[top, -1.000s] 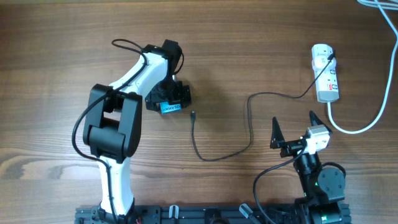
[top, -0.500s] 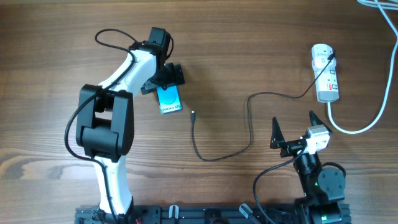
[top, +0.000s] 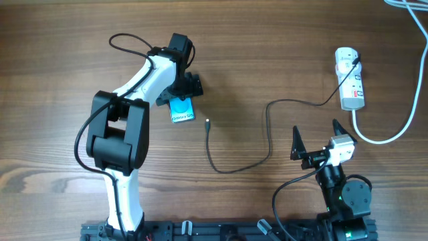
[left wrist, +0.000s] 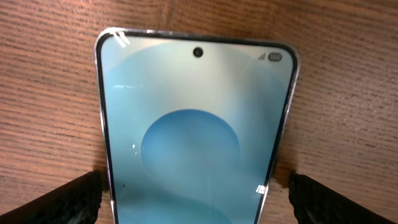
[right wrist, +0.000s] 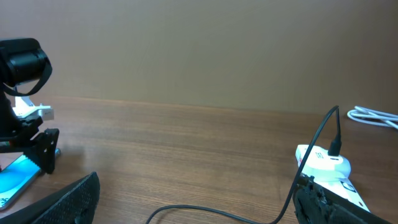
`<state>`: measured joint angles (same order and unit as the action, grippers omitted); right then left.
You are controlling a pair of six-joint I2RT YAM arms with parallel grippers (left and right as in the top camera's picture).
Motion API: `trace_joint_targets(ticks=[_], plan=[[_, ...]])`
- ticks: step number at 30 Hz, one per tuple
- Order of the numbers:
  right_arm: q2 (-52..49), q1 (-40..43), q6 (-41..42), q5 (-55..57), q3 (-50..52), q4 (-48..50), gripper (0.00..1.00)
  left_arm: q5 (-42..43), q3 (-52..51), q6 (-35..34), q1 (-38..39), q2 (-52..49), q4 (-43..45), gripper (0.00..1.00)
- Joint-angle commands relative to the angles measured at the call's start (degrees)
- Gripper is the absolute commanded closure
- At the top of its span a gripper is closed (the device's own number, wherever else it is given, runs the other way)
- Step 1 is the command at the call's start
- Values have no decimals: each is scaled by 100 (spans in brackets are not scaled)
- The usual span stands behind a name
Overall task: Plug charger to phone and switch on socket
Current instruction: 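Raise the phone upright with the left gripper toward center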
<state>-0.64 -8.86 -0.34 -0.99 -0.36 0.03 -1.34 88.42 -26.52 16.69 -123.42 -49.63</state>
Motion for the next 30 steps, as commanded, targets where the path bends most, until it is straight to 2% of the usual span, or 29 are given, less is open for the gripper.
trace_joint_targets(ticks=[1,3,5,7,17,23,30], plan=[[50,-24,-74,103,11,35,0,166,-155,-72,26,-251,63,3],[50,-24,-74,103,11,35,0,166,-157,-39,26,-251,-33,3],[50,-24,-74,103,11,33,0,168,-168,385,31,-251,-42,0],[50,-24,-74,103,11,35,0,170,-168,492,31,-251,-11,0],[44,-24,-74,103,9,33,0,168,-168,492,28,-251,-35,3],[46,-24,-76,103,9,33,0,166,-170,516,28,-251,-101,0],[46,-24,-74,103,9,33,0,-236,-168,511,28,-249,-96,0]])
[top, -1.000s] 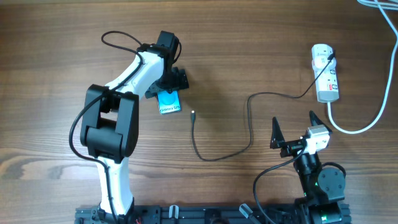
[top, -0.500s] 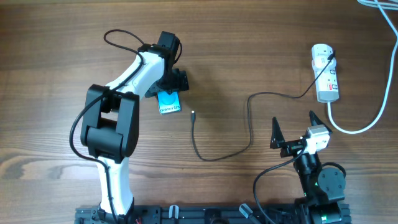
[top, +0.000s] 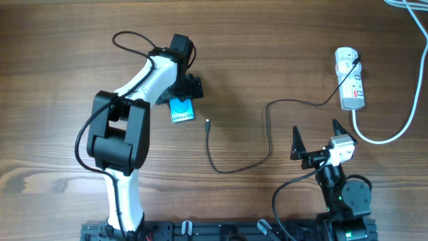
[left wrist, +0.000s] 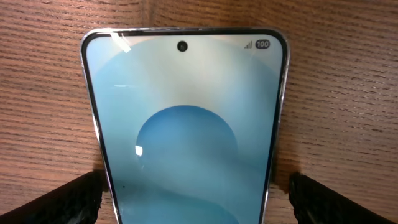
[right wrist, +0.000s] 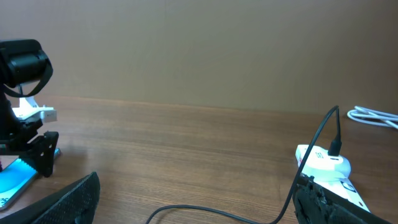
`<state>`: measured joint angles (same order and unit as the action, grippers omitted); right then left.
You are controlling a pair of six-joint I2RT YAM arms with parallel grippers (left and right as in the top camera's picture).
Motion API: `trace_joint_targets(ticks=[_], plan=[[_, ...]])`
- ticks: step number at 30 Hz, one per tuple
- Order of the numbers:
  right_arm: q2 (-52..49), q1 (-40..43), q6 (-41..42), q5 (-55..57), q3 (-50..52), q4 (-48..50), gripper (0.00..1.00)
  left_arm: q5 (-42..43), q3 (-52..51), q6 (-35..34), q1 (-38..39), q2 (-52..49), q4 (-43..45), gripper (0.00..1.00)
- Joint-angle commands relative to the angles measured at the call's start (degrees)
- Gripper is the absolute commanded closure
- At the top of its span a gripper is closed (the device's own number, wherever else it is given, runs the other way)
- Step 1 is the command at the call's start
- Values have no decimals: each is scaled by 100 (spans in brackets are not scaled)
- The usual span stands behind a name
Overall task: Plug charger to phone and switch on socket
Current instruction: 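Raise the phone upright with the left gripper toward center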
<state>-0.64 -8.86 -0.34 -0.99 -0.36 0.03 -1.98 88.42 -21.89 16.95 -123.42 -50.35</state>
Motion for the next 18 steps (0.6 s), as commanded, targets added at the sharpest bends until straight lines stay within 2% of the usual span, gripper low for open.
trace_joint_targets(ticks=[1,18], plan=[[46,-24,-76,103,9,33,0,-234,-168,46,4,-249,-22,0],[46,-24,-74,103,9,33,0,-151,72,-107,4,149,-181,0]])
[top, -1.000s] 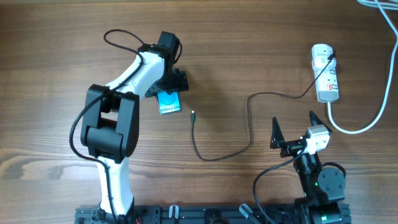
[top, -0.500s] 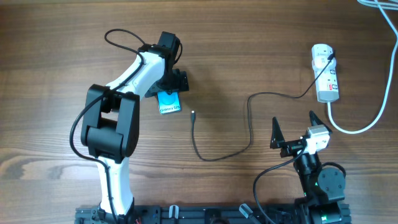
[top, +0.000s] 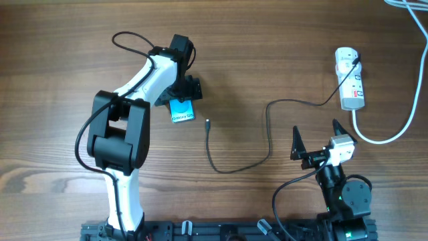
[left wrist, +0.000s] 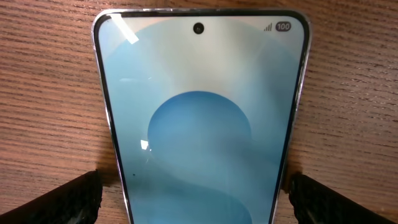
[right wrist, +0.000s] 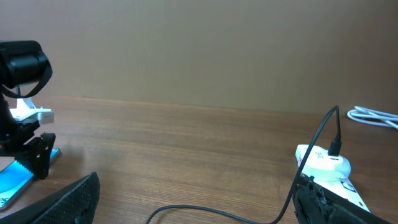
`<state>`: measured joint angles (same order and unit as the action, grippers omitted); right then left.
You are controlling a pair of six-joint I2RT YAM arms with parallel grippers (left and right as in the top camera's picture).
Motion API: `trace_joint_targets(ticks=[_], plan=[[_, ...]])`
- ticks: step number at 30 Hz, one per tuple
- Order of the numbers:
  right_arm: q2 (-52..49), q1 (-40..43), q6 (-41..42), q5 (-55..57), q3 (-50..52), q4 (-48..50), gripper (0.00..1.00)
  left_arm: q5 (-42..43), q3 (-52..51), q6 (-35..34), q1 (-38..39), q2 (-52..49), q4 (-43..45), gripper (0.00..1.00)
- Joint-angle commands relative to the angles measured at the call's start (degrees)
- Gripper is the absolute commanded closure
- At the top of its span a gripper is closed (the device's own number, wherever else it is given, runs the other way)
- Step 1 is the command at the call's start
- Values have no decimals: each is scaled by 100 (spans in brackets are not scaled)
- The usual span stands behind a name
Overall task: Plug charger to phone and switch on socket
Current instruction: 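Raise the phone upright with the left gripper toward center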
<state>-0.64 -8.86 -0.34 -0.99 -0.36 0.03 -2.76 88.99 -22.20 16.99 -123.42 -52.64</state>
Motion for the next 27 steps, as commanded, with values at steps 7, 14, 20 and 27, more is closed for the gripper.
trace_joint_targets(ticks=[7,14,20,27], plan=[[46,-24,-74,103,9,33,0,-72,17,-76,0,498,50,0],[46,-24,-76,103,9,33,0,-72,-52,-98,4,542,157,0],[46,-24,-76,103,9,33,0,-79,-682,-96,0,540,807,0],[46,-24,-76,103,9,33,0,-181,-745,-101,2,511,828,0]])
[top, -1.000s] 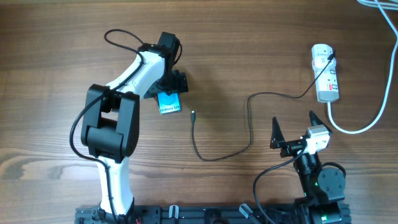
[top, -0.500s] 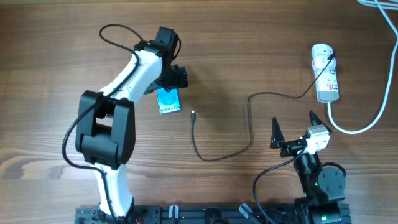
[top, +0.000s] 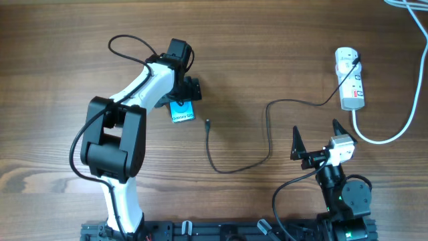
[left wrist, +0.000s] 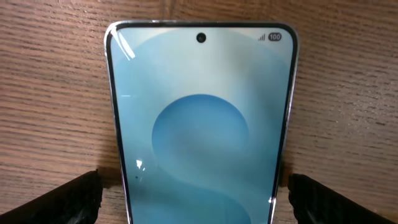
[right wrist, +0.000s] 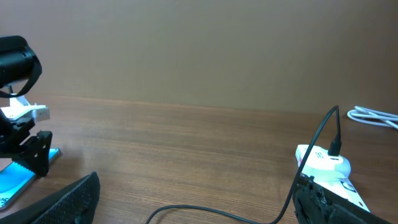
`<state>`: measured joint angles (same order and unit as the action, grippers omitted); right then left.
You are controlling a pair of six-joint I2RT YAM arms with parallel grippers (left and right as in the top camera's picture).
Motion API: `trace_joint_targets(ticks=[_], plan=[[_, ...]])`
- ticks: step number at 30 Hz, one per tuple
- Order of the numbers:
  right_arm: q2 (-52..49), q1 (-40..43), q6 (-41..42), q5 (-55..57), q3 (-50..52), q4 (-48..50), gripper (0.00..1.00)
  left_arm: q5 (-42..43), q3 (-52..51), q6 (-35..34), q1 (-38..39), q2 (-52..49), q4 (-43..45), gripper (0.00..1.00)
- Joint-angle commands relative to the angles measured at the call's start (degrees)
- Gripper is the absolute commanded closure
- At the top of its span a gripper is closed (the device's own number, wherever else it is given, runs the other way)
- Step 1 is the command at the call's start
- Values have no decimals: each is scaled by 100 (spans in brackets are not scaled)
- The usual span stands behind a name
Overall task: Plug charger to phone and switch on socket
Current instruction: 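Raise the phone upright with the left gripper toward center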
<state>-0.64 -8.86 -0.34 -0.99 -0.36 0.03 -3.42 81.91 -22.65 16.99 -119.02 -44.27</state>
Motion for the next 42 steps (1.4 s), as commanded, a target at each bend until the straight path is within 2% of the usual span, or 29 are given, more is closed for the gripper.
trace_joint_targets(ticks=[1,7,13,22,28,32,42], plan=[[46,-24,-76,103,9,33,0,-116,-39,-55,4,72,-55,0],[46,-24,-76,103,9,33,0,-55,-103,-52,7,72,-122,4],[46,-24,-76,103,9,33,0,-4,-103,-55,15,72,-153,12],[46,-24,-74,103,9,33,0,-9,-114,-55,15,70,85,7],[46,-24,-76,103,9,33,0,-9,-260,-184,15,66,144,8],[46,-24,-74,103,9,33,0,-9,-264,-179,15,68,122,20],[46,-24,-76,103,9,33,0,-9,-190,-179,15,345,-2,30]])
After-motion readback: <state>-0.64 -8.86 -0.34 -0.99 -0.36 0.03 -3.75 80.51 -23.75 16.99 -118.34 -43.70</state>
